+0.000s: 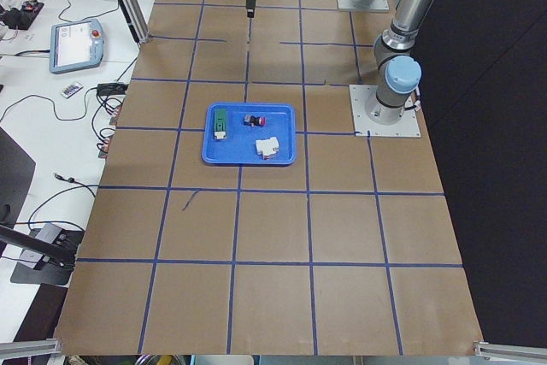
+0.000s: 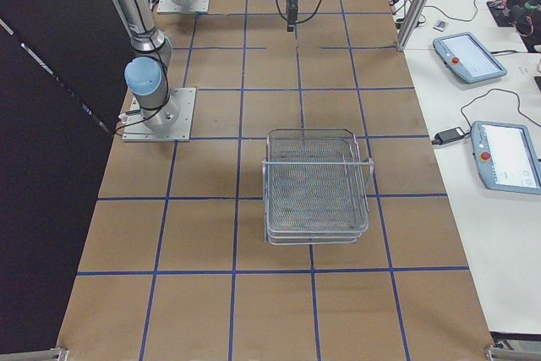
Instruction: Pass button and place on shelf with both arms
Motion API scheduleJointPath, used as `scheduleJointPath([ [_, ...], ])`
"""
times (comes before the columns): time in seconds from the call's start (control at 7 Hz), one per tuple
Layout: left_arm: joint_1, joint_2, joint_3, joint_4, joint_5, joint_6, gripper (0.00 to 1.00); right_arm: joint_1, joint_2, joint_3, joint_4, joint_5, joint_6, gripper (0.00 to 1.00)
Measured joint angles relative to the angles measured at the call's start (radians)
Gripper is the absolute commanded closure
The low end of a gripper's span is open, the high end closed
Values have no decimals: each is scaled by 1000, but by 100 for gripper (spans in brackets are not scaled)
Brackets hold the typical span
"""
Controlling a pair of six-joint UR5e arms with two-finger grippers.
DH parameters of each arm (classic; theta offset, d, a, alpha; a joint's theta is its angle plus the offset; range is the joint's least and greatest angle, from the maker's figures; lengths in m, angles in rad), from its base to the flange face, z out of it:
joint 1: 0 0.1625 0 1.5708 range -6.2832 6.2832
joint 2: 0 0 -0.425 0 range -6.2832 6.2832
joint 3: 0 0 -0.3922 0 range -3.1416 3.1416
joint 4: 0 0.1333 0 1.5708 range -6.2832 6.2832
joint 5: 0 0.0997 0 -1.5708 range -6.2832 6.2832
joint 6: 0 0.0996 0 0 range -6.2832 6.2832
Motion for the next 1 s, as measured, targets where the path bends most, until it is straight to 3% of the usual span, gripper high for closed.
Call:
scheduleJointPath([
  [1.0,46,-19,-30,-14,-6,99,0,1,0,0,0,0,0,0],
])
